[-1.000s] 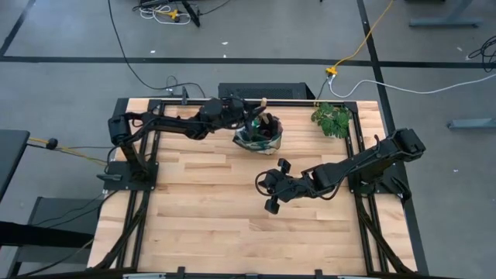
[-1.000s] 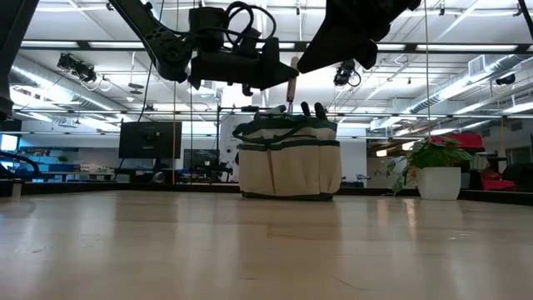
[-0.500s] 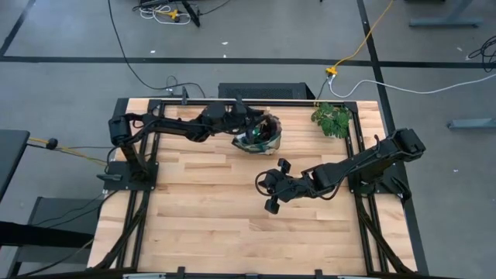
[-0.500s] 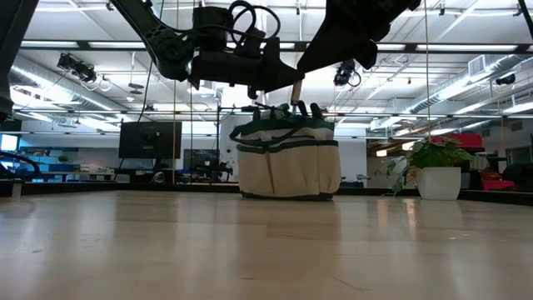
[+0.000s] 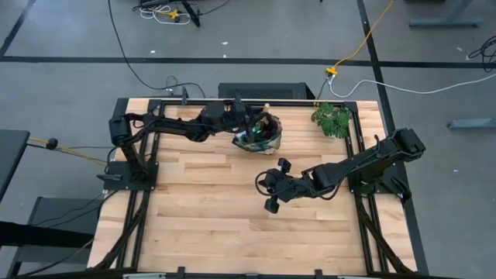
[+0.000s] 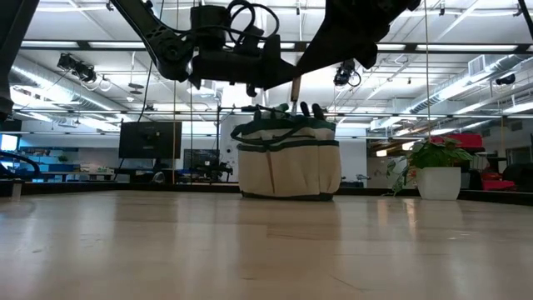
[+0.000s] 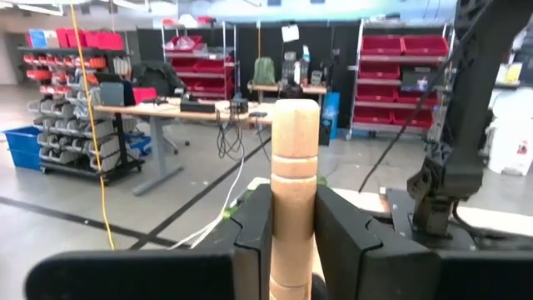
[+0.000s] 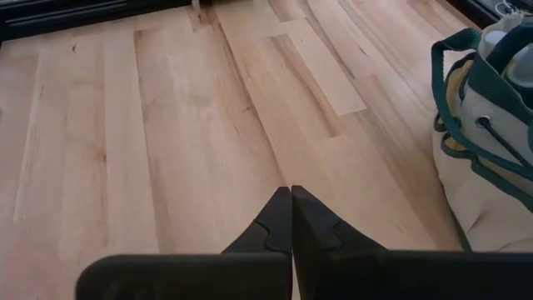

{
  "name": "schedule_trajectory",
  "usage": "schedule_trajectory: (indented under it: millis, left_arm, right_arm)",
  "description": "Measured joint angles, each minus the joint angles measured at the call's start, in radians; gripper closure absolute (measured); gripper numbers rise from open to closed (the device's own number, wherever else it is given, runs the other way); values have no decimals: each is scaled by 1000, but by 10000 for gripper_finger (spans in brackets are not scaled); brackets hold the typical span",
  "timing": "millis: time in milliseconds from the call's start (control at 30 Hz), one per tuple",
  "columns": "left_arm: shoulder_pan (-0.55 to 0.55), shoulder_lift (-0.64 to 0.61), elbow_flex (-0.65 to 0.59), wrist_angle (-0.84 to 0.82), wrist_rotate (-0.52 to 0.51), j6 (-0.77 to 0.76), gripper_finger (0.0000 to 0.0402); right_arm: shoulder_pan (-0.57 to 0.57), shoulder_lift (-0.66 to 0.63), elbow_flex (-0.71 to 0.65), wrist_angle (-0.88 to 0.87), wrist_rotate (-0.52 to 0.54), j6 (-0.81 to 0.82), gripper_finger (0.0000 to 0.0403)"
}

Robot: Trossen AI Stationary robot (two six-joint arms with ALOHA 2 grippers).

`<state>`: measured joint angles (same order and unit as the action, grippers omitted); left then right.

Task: Pick & Place Garden tools in Gardening bag
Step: Put the hand cultivator into the tool bag

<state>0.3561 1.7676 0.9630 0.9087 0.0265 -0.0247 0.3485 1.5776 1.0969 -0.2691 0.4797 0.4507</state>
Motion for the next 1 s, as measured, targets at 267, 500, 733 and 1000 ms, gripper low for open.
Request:
schedule_trajectory:
  millis: [267, 500, 733, 1000]
  left_arm:
    - [0, 0, 0, 25, -37, -7, 330]
    - [0, 0, 0, 72, -114, -7, 330]
    - [-5, 0, 0, 42, -188, -21, 330]
    - [-12, 1, 0, 42, -217, -16, 330]
  right_arm:
    - [0, 0, 0, 0, 1, 0, 403]
    - [0, 0, 0, 0, 1, 0, 403]
    - [0, 0, 0, 0, 2, 0, 403]
    - [0, 0, 0, 0, 2, 0, 403]
